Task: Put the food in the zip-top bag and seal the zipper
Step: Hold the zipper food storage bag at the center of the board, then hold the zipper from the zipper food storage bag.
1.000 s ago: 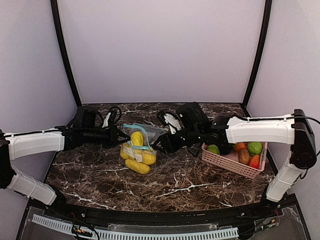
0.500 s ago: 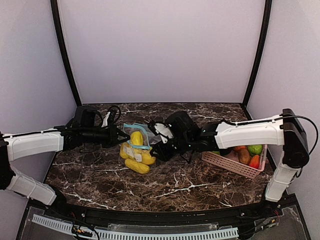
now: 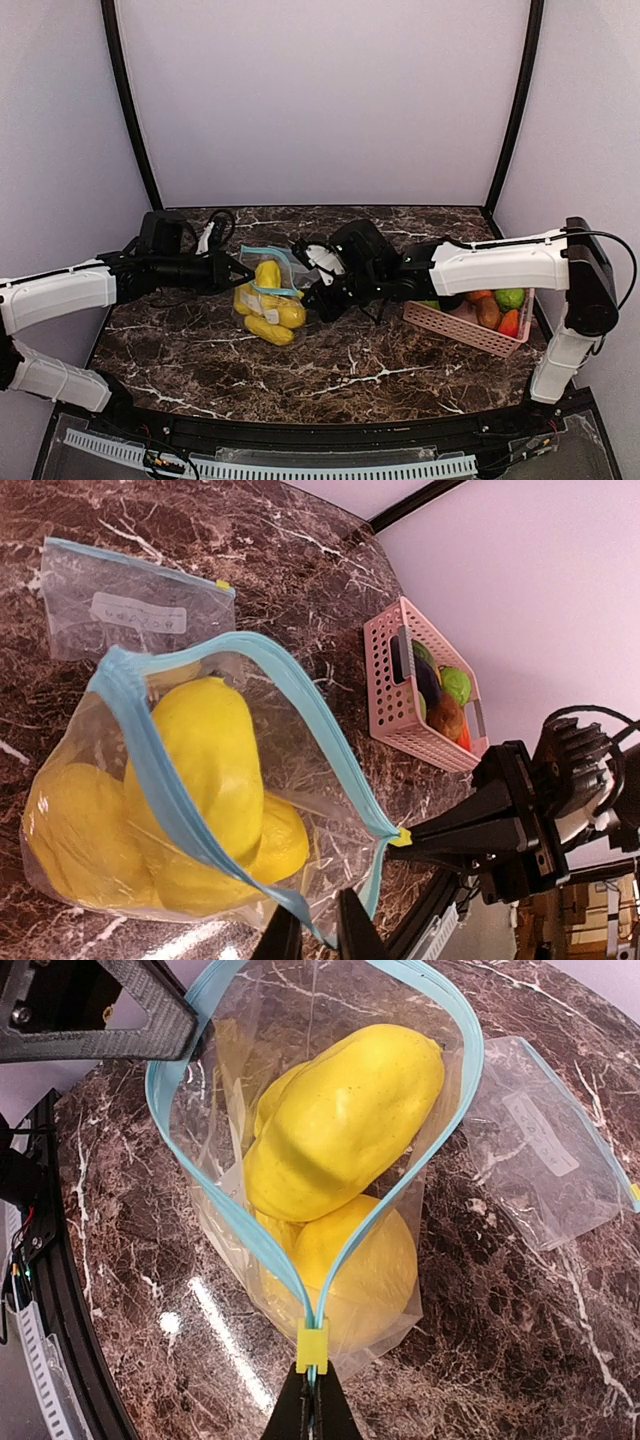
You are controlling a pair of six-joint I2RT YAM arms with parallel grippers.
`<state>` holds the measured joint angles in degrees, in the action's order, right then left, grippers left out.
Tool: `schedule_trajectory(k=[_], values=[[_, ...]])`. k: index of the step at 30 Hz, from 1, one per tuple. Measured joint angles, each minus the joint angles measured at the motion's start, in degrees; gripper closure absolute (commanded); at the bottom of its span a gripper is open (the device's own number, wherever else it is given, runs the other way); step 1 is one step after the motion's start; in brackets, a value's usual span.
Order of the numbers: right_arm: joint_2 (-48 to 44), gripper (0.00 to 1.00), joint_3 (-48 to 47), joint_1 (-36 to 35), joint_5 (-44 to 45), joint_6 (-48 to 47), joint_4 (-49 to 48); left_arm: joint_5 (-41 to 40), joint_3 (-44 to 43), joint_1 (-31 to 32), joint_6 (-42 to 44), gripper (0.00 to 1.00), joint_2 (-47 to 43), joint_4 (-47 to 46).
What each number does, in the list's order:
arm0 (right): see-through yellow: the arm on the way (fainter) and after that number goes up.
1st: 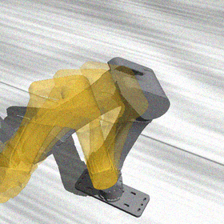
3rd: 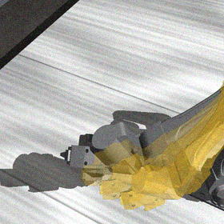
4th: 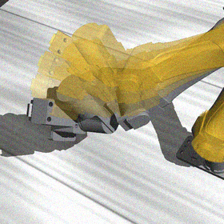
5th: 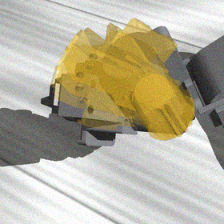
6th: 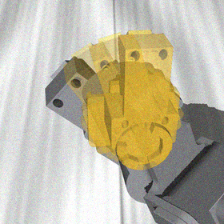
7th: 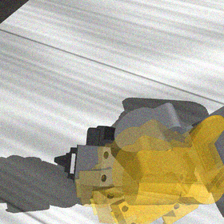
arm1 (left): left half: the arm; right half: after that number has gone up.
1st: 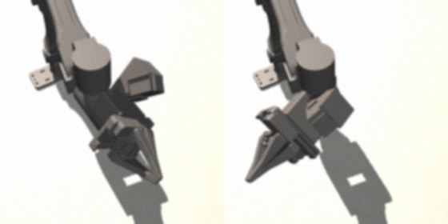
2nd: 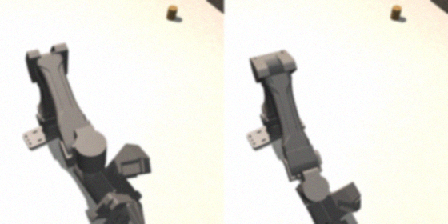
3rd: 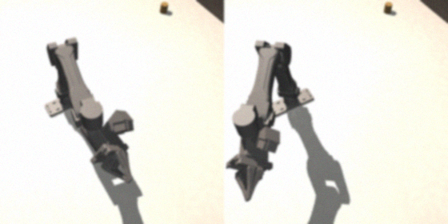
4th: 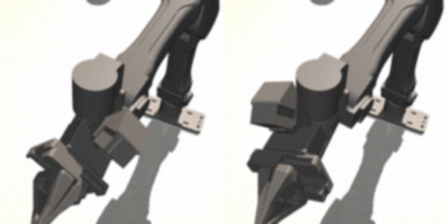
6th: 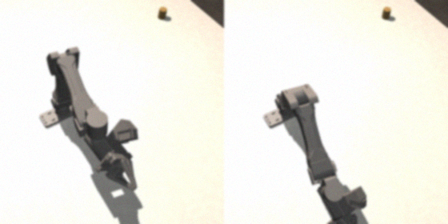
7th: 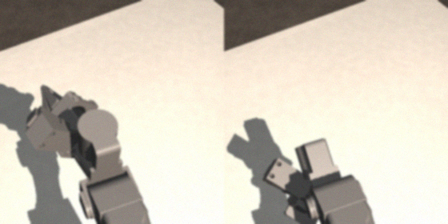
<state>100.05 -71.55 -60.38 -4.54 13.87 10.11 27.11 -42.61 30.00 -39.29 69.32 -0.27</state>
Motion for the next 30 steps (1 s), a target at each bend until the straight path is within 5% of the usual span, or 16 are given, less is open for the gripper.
schedule_trajectory(k=[5, 8, 13, 20, 30], values=[[-0.1, 1.0, -2.1, -0.2, -2.9, -3.9, 0.9, -1.2, -0.2, 0.0, 7.2, 0.38, -6.9, 6.1], [-0.6, 1.0, -3.5, -0.4, -4.9, -5.9, 1.2, -3.7, -2.4, -0.1, 13.6, 0.27, -11.3, 13.1], [-1.7, 1.0, -3.6, -0.5, -7.1, -8.7, 1.9, -4.0, -8.3, -0.2, 25.6, 0.25, -15.9, 18.4], [-2.6, 1.0, -2.3, -0.5, -9.4, -11.1, 1.6, 5.6, -8.3, 1.0, 35.3, 0.26, -14.6, 12.8], [-5.7, 1.0, 2.8, 1.6, -13.8, -11.4, -2.0, 15.3, -11.1, 8.2, 45.2, 0.51, 1.8, 5.9]])
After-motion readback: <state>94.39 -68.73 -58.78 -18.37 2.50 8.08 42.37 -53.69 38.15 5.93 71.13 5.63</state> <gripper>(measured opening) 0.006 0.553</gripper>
